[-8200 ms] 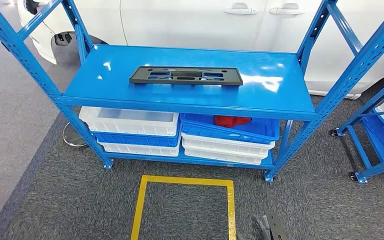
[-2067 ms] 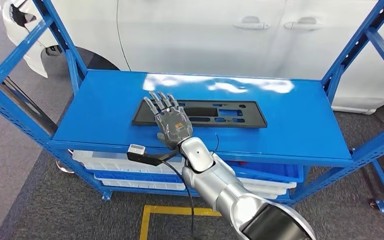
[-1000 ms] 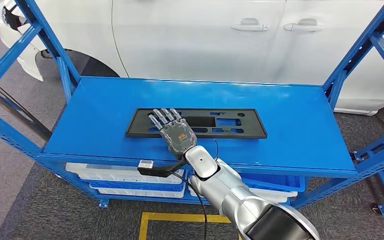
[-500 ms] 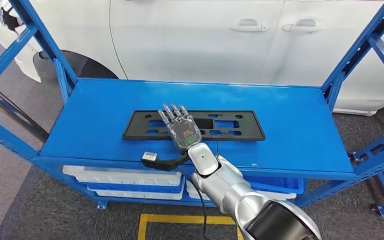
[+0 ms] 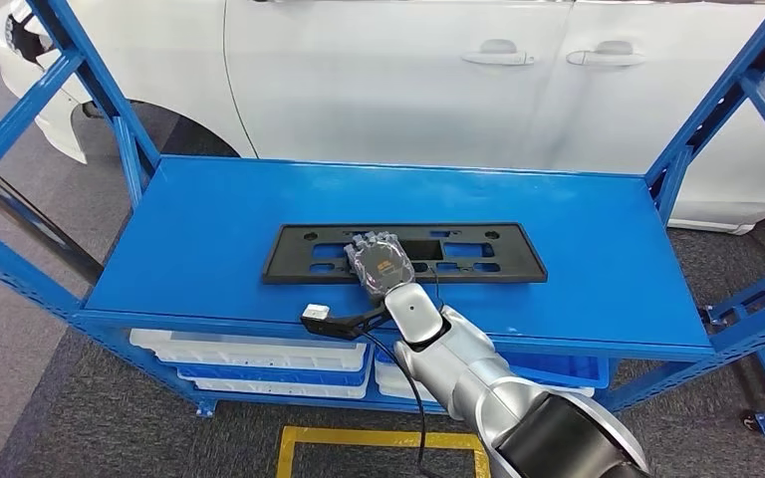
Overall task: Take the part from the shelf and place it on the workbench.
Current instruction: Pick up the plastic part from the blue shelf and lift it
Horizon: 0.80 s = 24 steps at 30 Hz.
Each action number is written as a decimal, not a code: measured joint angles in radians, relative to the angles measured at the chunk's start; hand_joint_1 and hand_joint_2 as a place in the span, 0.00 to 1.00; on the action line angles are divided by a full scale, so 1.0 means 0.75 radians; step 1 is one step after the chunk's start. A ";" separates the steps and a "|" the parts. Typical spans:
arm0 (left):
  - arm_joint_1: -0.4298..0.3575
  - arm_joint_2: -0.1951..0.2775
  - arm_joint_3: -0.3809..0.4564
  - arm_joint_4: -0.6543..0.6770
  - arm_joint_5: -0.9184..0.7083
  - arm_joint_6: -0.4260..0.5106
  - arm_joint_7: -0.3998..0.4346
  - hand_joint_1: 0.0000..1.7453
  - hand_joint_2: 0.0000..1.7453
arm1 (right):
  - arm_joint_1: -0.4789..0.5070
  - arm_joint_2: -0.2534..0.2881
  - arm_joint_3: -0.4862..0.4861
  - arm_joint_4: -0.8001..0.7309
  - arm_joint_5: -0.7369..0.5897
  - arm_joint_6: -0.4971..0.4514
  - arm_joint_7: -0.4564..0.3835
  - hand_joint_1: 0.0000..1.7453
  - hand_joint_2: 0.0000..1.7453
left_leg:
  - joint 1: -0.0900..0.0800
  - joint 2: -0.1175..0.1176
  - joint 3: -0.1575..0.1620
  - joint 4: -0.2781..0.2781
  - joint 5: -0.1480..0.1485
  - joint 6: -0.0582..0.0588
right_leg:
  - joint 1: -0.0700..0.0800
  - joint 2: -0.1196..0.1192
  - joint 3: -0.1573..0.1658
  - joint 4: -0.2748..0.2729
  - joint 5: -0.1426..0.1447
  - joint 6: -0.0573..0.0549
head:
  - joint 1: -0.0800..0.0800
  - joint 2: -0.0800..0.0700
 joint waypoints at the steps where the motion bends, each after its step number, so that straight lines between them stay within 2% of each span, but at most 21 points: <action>1: 0.000 0.000 0.000 0.000 0.000 0.000 0.000 0.00 0.00 | -0.001 -0.002 0.000 0.002 0.001 0.000 0.005 1.00 1.00 | 0.001 0.000 0.001 -0.002 0.000 -0.008 | 0.000 0.000 0.000 -0.002 0.002 -0.007 | 0.000 0.000; 3: 0.001 0.001 0.000 0.000 0.000 -0.002 -0.002 0.00 0.00 | -0.003 -0.005 0.000 0.006 0.004 0.001 0.015 1.00 1.00 | 0.005 0.001 -0.006 0.018 -0.017 -0.023 | -0.003 -0.001 0.004 -0.011 0.008 -0.023 | 0.000 0.000; 4: 0.001 0.001 0.000 0.000 0.000 -0.004 -0.002 0.00 0.00 | -0.004 -0.006 0.000 0.007 0.005 0.002 0.019 1.00 1.00 | 0.007 0.001 -0.025 0.060 -0.045 -0.030 | -0.007 -0.002 0.006 -0.016 0.011 -0.029 | -0.002 0.000; 7: 0.002 0.001 0.001 0.000 -0.001 -0.010 -0.012 0.00 0.00 | -0.004 -0.008 0.000 0.012 0.005 0.011 0.027 1.00 1.00 | 0.012 0.002 -0.145 0.319 -0.165 -0.046 | -0.006 -0.002 0.006 -0.017 0.011 -0.039 | -0.005 0.000; 8: 0.004 0.001 0.001 0.000 -0.004 -0.010 -0.022 0.00 0.00 | -0.004 -0.009 0.000 0.015 0.005 0.015 0.029 1.00 1.00 | 0.012 0.002 -0.176 0.380 -0.178 -0.049 | -0.005 -0.002 0.007 -0.016 0.010 -0.039 | -0.005 0.000; 9: 0.006 0.001 0.001 0.000 -0.008 -0.011 -0.034 0.00 0.00 | -0.003 -0.010 0.000 0.017 0.004 0.018 0.029 1.00 1.00 | 0.012 0.002 -0.184 0.391 -0.165 -0.049 | -0.005 -0.001 0.007 -0.014 0.008 -0.039 | -0.005 0.000; 10: 0.007 0.002 0.001 0.000 -0.014 -0.011 -0.049 0.00 0.00 | -0.004 -0.010 0.000 0.018 0.004 0.019 0.029 1.00 1.00 | 0.012 0.002 -0.166 0.347 -0.127 -0.047 | -0.005 0.000 0.009 -0.012 0.007 -0.038 | -0.006 0.000; 11: 0.007 0.003 0.001 0.000 -0.022 -0.010 -0.067 0.00 0.00 | -0.005 -0.010 0.000 0.018 0.004 0.019 0.029 1.00 1.00 | 0.012 0.003 -0.124 0.255 -0.074 -0.043 | -0.005 0.001 0.012 -0.011 0.004 -0.036 | -0.006 0.000; 13: 0.005 0.004 0.000 0.000 -0.039 -0.010 -0.107 0.00 0.50 | -0.008 -0.011 0.000 0.018 0.003 0.015 0.029 1.00 1.00 | 0.008 0.002 -0.037 0.073 -0.005 -0.029 | -0.001 0.002 0.015 -0.008 -0.001 -0.026 | -0.005 0.000; 14: 0.004 0.004 -0.001 0.000 -0.047 -0.010 -0.125 0.00 0.75 | -0.008 -0.013 -0.001 0.018 0.003 0.011 0.029 1.00 1.00 | 0.004 0.002 -0.014 0.022 0.007 -0.022 | 0.001 0.002 0.014 -0.007 -0.002 -0.020 | -0.005 0.000; 15: 0.003 0.005 -0.002 0.000 -0.051 -0.011 -0.138 0.00 1.00 | -0.009 -0.014 -0.001 0.018 0.003 0.005 0.028 1.00 1.00 | 0.001 0.001 -0.007 0.006 0.004 -0.015 | 0.003 0.002 0.011 -0.007 -0.001 -0.014 | -0.004 0.000; 17: 0.002 0.004 -0.003 0.000 -0.055 -0.011 -0.151 0.00 1.00 | -0.010 -0.017 -0.002 0.017 0.003 -0.012 0.025 1.00 1.00 | 0.003 0.002 -0.008 -0.002 0.008 -0.001 | 0.002 0.002 0.010 -0.005 -0.003 -0.001 | -0.004 0.000; 19: -0.001 0.004 -0.003 0.000 -0.058 -0.009 -0.156 0.00 1.00 | -0.015 -0.019 -0.007 0.016 0.001 -0.035 0.017 1.00 1.00 | 0.010 0.004 -0.004 -0.012 0.014 0.014 | 0.001 0.001 -0.012 0.046 -0.040 0.013 | -0.001 0.000; 20: -0.003 0.004 -0.003 0.000 -0.060 -0.006 -0.157 0.00 1.00 | -0.017 -0.019 -0.011 0.015 0.000 -0.049 0.012 1.00 1.00 | 0.012 0.005 -0.003 -0.015 0.017 0.019 | -0.001 0.000 -0.042 0.113 -0.078 0.018 | 0.001 0.000; 22: -0.008 0.004 -0.003 0.000 -0.063 0.001 -0.156 0.00 1.00 | -0.019 -0.021 -0.020 0.015 0.000 -0.078 0.004 1.00 1.00 | 0.011 0.005 -0.004 -0.015 0.016 0.024 | -0.005 0.000 -0.130 0.298 -0.162 0.025 | 0.003 0.000; 23: -0.009 0.004 -0.003 0.000 -0.065 0.004 -0.154 0.00 1.00 | -0.018 -0.021 -0.024 0.015 0.000 -0.093 0.000 1.00 1.00 | 0.010 0.005 -0.004 -0.013 0.016 0.024 | -0.008 0.000 -0.164 0.366 -0.180 0.028 | 0.003 0.000; 24: -0.010 0.004 -0.003 0.000 -0.067 0.005 -0.153 0.00 1.00 | -0.018 -0.022 -0.028 0.012 -0.001 -0.110 -0.004 1.00 1.00 | 0.010 0.004 -0.004 -0.011 0.015 0.024 | -0.010 -0.001 -0.176 0.387 -0.173 0.029 | 0.004 0.000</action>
